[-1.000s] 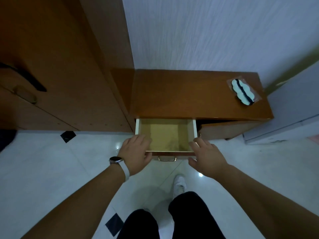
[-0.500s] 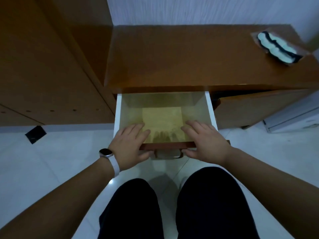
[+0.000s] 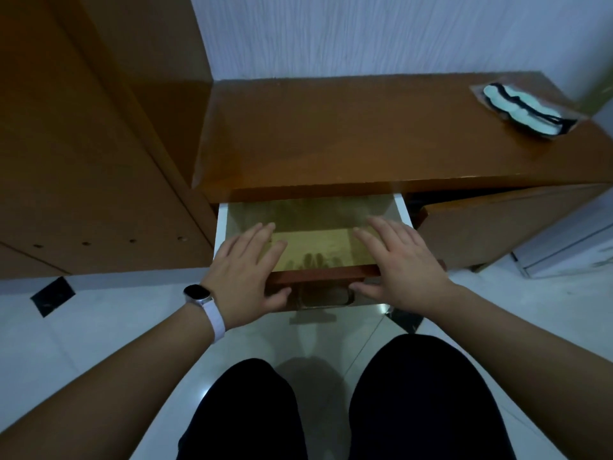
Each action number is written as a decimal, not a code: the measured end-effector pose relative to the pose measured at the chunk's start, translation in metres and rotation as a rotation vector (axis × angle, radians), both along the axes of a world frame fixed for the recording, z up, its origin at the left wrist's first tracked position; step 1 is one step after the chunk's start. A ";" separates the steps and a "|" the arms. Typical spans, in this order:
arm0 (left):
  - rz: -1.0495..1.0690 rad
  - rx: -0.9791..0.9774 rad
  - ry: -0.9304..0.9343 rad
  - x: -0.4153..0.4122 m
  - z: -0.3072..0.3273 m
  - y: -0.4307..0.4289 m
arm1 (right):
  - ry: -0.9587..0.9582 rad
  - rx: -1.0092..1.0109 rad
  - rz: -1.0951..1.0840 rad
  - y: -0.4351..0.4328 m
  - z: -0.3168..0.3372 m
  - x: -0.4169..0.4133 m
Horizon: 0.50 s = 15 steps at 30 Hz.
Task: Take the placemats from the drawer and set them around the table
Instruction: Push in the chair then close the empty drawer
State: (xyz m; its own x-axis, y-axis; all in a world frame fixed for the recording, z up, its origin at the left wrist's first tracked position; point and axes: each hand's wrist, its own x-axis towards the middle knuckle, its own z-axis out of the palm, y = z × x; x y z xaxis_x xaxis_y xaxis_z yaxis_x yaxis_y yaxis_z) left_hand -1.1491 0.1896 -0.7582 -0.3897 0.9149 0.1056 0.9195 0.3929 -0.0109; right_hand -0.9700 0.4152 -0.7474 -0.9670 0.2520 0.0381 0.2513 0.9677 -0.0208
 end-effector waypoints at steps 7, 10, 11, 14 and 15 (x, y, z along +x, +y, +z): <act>0.077 0.012 0.081 -0.030 0.009 0.028 | -0.003 0.026 -0.082 0.020 0.004 -0.032; 0.105 0.012 0.126 -0.042 0.011 0.037 | 0.016 0.026 -0.128 0.031 0.003 -0.046; 0.132 0.010 0.131 -0.047 0.011 0.040 | 0.030 0.030 -0.140 0.034 0.003 -0.051; 0.196 0.016 0.126 -0.058 0.012 0.049 | 0.060 0.054 -0.139 0.040 0.002 -0.064; 0.203 0.019 0.121 -0.061 0.012 0.052 | 0.063 0.061 -0.135 0.042 0.002 -0.067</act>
State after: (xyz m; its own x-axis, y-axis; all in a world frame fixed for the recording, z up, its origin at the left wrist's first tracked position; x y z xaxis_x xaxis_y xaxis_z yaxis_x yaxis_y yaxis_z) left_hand -1.2097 0.2412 -0.7464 -0.5490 0.8164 0.1793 0.8139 0.5709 -0.1074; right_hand -1.0374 0.4568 -0.7456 -0.9198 0.3746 0.1168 0.3790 0.9252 0.0171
